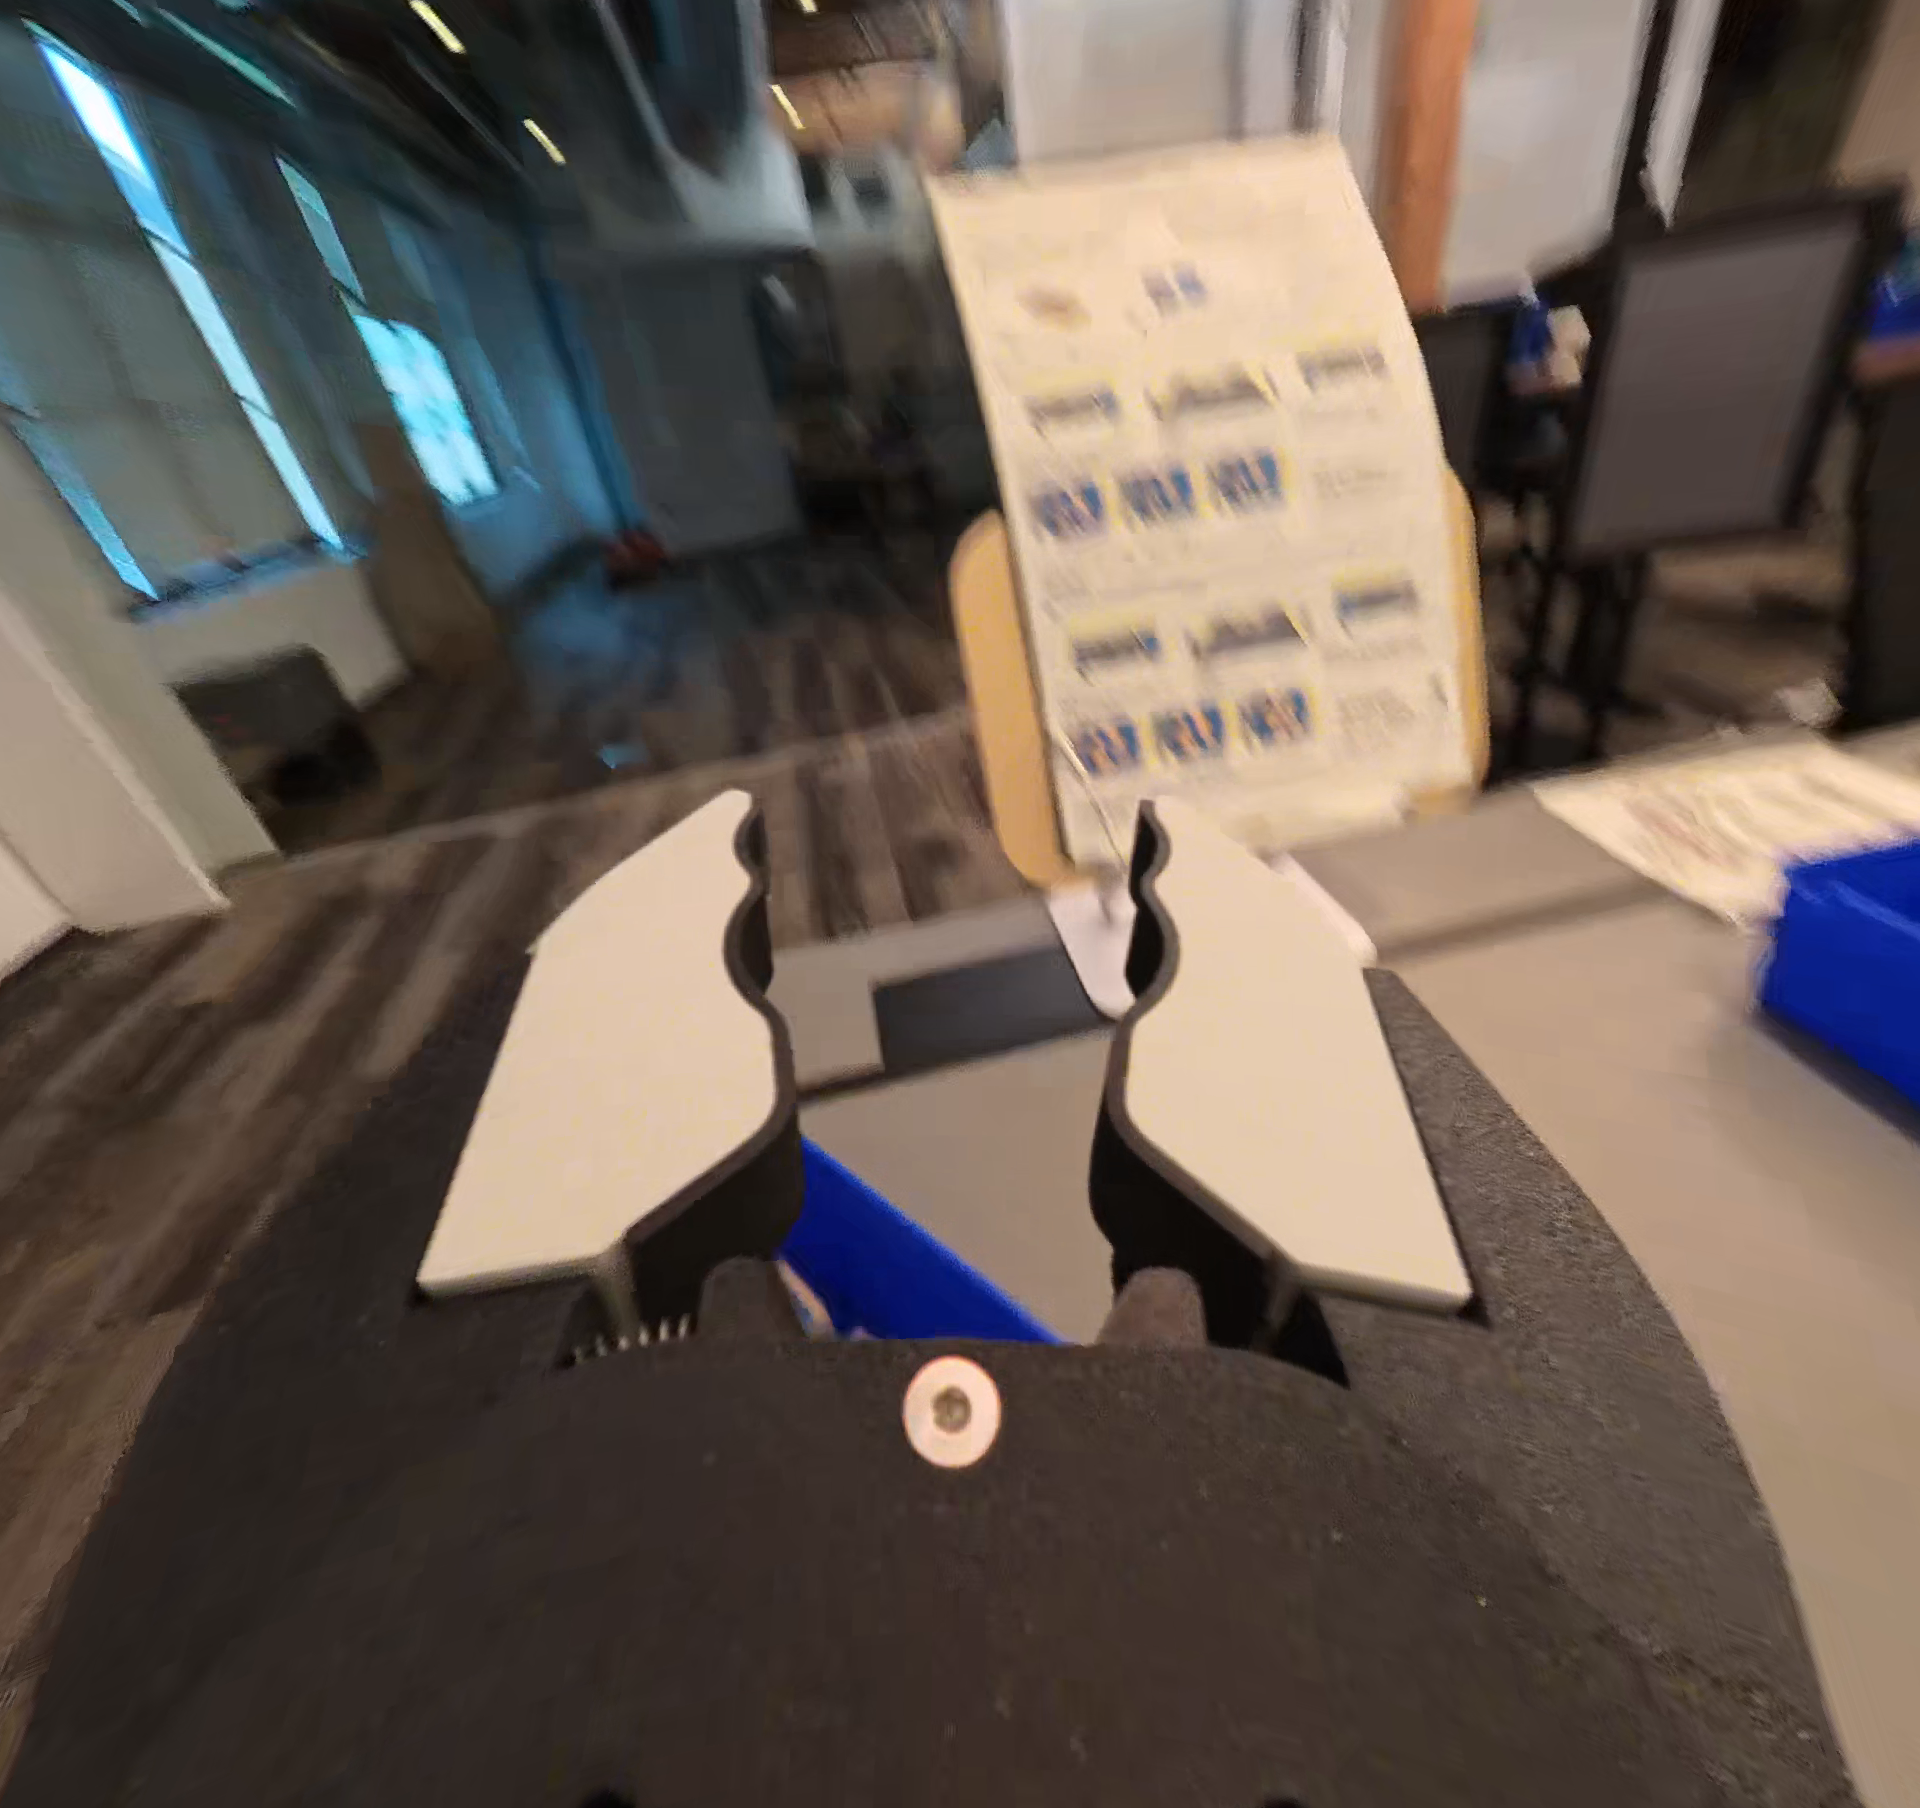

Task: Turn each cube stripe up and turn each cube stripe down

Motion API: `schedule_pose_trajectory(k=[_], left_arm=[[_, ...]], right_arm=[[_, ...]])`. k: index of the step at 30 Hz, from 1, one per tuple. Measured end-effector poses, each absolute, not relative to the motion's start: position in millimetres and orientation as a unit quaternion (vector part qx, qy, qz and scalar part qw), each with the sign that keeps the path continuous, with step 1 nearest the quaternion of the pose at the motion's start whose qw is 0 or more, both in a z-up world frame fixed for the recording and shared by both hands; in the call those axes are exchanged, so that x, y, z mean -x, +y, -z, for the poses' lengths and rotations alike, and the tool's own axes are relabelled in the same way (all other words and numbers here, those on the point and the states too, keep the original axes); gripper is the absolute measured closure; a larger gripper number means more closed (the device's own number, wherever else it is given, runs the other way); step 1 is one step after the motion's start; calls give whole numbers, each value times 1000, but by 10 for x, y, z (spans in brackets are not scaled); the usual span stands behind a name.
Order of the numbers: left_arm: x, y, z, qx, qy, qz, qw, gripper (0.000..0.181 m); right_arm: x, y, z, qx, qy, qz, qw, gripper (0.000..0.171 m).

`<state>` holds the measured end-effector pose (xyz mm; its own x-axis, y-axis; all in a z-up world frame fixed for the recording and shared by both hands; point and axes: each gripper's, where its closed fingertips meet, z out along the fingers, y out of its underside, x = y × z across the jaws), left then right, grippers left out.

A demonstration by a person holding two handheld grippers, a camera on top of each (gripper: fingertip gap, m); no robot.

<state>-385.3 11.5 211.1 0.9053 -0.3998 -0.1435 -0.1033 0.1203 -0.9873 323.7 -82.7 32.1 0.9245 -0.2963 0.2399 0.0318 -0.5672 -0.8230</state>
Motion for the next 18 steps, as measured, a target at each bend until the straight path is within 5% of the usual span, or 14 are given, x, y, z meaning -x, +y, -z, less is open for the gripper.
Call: schedule_pose_trajectory(k=[1,4,8,10,18], left_arm=[[3941,158,-2179,626,174,95,754,117],[3954,324,-1992,635,216,90,737,115],[3942,615,-1336,746,241,108,611,114],[3948,779,-994,800,220,124,544,117],[3889,1358,207,913,134,127,364,111]], right_arm=[[-3113,-800,-452,852,61,167,492,122],[-2644,-643,-692,808,9,72,585,124],[-2108,-410,-974,728,-43,-76,680,90],[-1909,-315,-1072,717,-61,-145,679,88],[-1692,-127,-1093,715,-121,-95,682,122]])
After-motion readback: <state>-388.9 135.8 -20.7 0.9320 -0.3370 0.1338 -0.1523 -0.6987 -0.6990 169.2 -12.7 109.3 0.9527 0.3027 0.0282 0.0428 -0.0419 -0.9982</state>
